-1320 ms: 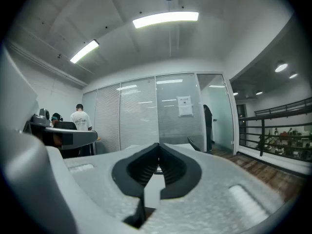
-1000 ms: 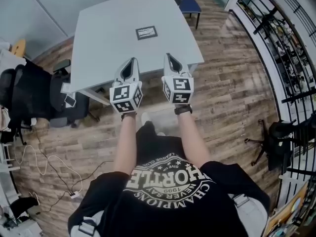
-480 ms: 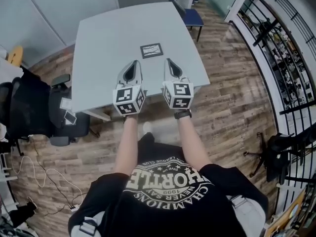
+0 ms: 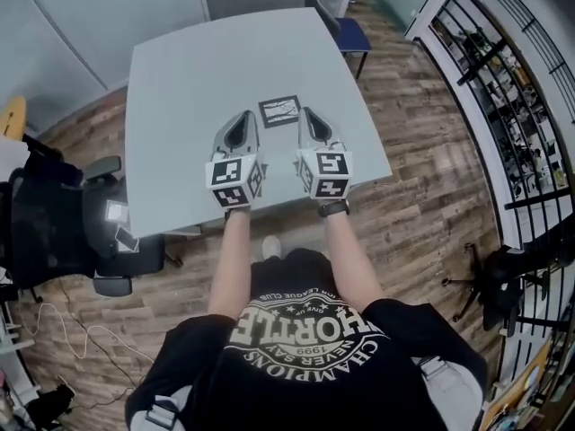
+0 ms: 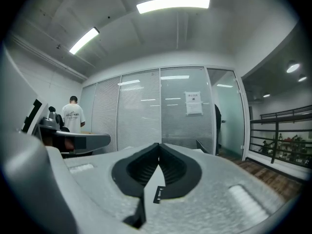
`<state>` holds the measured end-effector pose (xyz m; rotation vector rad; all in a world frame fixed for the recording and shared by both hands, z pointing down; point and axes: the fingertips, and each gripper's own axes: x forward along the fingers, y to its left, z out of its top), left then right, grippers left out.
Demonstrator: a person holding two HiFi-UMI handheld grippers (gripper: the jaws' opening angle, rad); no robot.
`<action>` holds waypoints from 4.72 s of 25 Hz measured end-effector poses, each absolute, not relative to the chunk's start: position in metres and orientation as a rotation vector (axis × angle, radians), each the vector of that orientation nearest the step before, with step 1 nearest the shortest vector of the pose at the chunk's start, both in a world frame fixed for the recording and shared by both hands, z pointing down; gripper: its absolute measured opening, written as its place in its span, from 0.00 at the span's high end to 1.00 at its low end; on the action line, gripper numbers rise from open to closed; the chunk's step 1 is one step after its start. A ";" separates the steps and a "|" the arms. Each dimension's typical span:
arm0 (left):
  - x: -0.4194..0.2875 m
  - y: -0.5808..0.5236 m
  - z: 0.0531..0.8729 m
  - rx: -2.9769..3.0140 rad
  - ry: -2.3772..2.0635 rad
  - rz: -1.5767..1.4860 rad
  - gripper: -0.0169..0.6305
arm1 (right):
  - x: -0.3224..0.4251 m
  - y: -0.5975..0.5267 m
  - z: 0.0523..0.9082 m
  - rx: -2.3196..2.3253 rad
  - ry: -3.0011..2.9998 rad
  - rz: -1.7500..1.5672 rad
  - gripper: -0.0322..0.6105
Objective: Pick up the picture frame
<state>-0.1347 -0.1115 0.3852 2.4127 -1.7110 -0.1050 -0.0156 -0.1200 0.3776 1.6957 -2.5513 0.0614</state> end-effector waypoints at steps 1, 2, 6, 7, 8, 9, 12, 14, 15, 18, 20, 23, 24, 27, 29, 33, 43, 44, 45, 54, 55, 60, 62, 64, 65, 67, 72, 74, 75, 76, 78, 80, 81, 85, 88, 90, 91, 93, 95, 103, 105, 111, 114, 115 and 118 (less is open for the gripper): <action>-0.137 -0.119 0.392 2.409 -1.702 -0.097 0.96 | -0.018 -0.126 0.383 1.694 -2.540 0.064 0.95; -0.139 -0.127 0.399 2.404 -1.693 -0.085 0.96 | -0.020 -0.133 0.388 1.691 -2.528 0.067 0.95; -0.139 -0.151 0.423 2.397 -1.645 -0.016 0.96 | -0.019 -0.158 0.410 1.690 -2.480 0.125 0.95; -0.139 -0.157 0.427 2.391 -1.635 -0.005 0.96 | -0.019 -0.165 0.414 1.684 -2.471 0.140 0.95; -0.140 -0.163 0.431 2.384 -1.628 0.003 0.96 | -0.020 -0.172 0.418 1.673 -2.464 0.150 0.95; -0.140 -0.170 0.435 2.377 -1.623 0.010 0.96 | -0.021 -0.180 0.421 1.661 -2.459 0.158 0.95; -0.134 -0.196 0.449 2.370 -1.604 0.045 0.96 | -0.018 -0.208 0.435 1.638 -2.440 0.186 0.95; -0.132 -0.214 0.456 2.360 -1.596 0.063 0.96 | -0.016 -0.227 0.444 1.628 -2.424 0.207 0.95; -0.133 -0.223 0.459 2.349 -1.598 0.068 0.96 | -0.015 -0.236 0.449 1.624 -2.415 0.218 0.95; -0.137 -0.249 0.469 2.313 -1.607 0.079 0.96 | -0.010 -0.260 0.463 1.620 -2.380 0.258 0.95; -0.136 -0.263 0.481 2.292 -1.600 0.097 0.96 | -0.005 -0.275 0.476 1.615 -2.358 0.291 0.95; -0.130 -0.281 0.506 2.261 -1.573 0.146 0.96 | 0.003 -0.295 0.500 1.607 -2.323 0.354 0.95; -0.128 -0.286 0.513 2.252 -1.563 0.159 0.96 | 0.005 -0.301 0.507 1.600 -2.313 0.376 0.95; -0.126 -0.299 0.536 2.211 -1.542 0.189 0.96 | 0.006 -0.313 0.530 1.555 -2.290 0.419 0.95; -0.121 -0.309 0.552 2.183 -1.529 0.219 0.96 | 0.011 -0.324 0.546 1.535 -2.269 0.450 0.95; -0.107 -0.329 0.584 2.135 -1.500 0.284 0.96 | 0.024 -0.347 0.575 1.500 -2.233 0.501 0.95; -0.102 -0.358 0.644 2.002 -1.466 0.373 0.93 | 0.016 -0.382 0.638 1.331 -2.180 0.604 0.88; -0.102 -0.362 0.650 1.985 -1.458 0.380 0.89 | 0.015 -0.385 0.644 1.312 -2.172 0.617 0.83; -0.102 -0.366 0.656 1.971 -1.449 0.388 0.87 | 0.015 -0.389 0.650 1.299 -2.164 0.629 0.83; -0.092 -0.375 0.700 1.886 -1.384 0.454 0.76 | 0.025 -0.403 0.693 1.277 -2.081 0.716 0.79; -0.091 -0.374 0.704 1.878 -1.379 0.461 0.76 | 0.026 -0.403 0.698 1.273 -2.074 0.728 0.78; -0.092 -0.373 0.721 1.831 -1.384 0.501 0.76 | 0.030 -0.401 0.718 1.264 -2.024 0.771 0.78; -0.094 -0.372 0.726 1.802 -1.394 0.506 0.76 | 0.031 -0.400 0.722 1.267 -2.016 0.784 0.78; -0.094 -0.371 0.730 1.780 -1.394 0.500 0.76 | 0.032 -0.400 0.725 1.263 -2.017 0.798 0.78; -0.094 -0.371 0.731 1.773 -1.395 0.493 0.76 | 0.032 -0.399 0.726 1.261 -2.018 0.809 0.79; -0.095 -0.370 0.732 1.756 -1.403 0.474 0.78 | 0.031 -0.398 0.728 1.267 -2.020 0.833 0.82; -0.097 -0.370 0.733 1.725 -1.405 0.462 0.82 | 0.033 -0.398 0.729 1.284 -1.996 0.866 0.84; -0.098 -0.369 0.733 1.712 -1.397 0.457 0.84 | 0.034 -0.396 0.728 1.289 -1.983 0.888 0.85; -0.098 -0.367 0.732 1.708 -1.397 0.458 0.85 | 0.034 -0.394 0.728 1.291 -1.978 0.893 0.85; -0.099 -0.366 0.731 1.707 -1.399 0.459 0.85 | 0.034 -0.392 0.727 1.293 -1.976 0.893 0.85; -0.099 -0.364 0.728 1.711 -1.408 0.460 0.86 | 0.034 -0.389 0.723 1.297 -1.980 0.888 0.85; -0.099 -0.362 0.721 1.720 -1.418 0.449 0.86 | 0.034 -0.386 0.716 1.304 -1.992 0.875 0.85; -0.099 -0.362 0.717 1.727 -1.423 0.442 0.86 | 0.035 -0.385 0.712 1.310 -2.000 0.866 0.85; -0.101 -0.359 0.694 1.769 -1.453 0.410 0.86 | 0.033 -0.381 0.688 1.347 -2.040 0.826 0.85; -0.100 -0.357 0.671 1.816 -1.480 0.375 0.86 | 0.034 -0.380 0.664 1.384 -2.085 0.806 0.85; -0.100 -0.355 0.653 1.850 -1.502 0.343 0.86 | 0.035 -0.377 0.647 1.407 -2.119 0.784 0.85; -0.101 -0.352 0.644 1.865 -1.513 0.324 0.86 | 0.034 -0.373 0.638 1.419 -2.137 0.769 0.85; -0.103 -0.345 0.623 1.892 -1.536 0.281 0.86 | 0.033 -0.366 0.618 1.444 -2.173 0.736 0.85; -0.104 -0.340 0.602 1.925 -1.558 0.252 0.86 | 0.033 -0.361 0.597 1.468 -2.209 0.703 0.85; -0.112 -0.311 0.525 2.062 -1.633 0.162 0.86 | 0.026 -0.332 0.524 1.550 -2.357 0.588 0.85; -0.117 -0.304 0.505 2.094 -1.657 0.134 0.86 | 0.021 -0.326 0.505 1.563 -2.393 0.549 0.85; -0.116 -0.283 0.452 2.176 -1.720 0.075 0.86 | 0.022 -0.307 0.450 1.604 -2.482 0.434 0.85; -0.118 -0.275 0.425 2.217 -1.751 0.050 0.86 | 0.020 -0.299 0.424 1.623 -2.522 0.381 0.85; -0.120 -0.272 0.416 2.230 -1.763 0.039 0.86 | 0.018 -0.295 0.415 1.633 -2.533 0.362 0.85; -0.125 -0.259 0.386 2.269 -1.802 -0.003 0.86 | 0.013 -0.283 0.385 1.660 -2.571 0.298 0.85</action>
